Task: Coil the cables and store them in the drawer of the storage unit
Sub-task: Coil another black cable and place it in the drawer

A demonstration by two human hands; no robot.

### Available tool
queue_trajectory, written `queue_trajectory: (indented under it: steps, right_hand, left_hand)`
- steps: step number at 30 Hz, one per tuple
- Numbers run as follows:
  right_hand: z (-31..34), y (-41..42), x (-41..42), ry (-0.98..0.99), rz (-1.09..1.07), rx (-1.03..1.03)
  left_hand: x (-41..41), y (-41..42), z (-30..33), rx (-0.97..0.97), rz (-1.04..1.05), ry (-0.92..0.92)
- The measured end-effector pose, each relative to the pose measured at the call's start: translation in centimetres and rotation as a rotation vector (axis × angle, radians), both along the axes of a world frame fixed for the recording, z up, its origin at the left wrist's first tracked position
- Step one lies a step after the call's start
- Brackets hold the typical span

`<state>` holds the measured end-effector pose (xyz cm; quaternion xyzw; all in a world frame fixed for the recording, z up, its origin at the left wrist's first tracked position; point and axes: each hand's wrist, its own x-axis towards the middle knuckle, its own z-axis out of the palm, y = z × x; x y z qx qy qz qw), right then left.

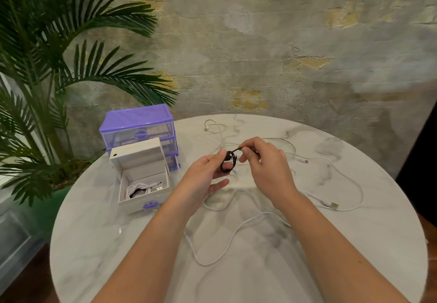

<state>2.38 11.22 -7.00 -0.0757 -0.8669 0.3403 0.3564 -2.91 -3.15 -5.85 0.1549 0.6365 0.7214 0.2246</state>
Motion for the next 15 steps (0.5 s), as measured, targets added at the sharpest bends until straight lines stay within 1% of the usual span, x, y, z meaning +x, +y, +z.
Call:
queue_trajectory:
  steps: [9,15]
  right_hand:
    - [-0.12,-0.37,-0.11,-0.002,0.095,-0.278]
    - [-0.50,-0.14,-0.52,-0.023,0.104,-0.261]
  left_hand:
    - [-0.23,-0.13,-0.13,0.092,-0.031,-0.001]
    - [-0.52,-0.24,-0.28,0.130,0.066,0.020]
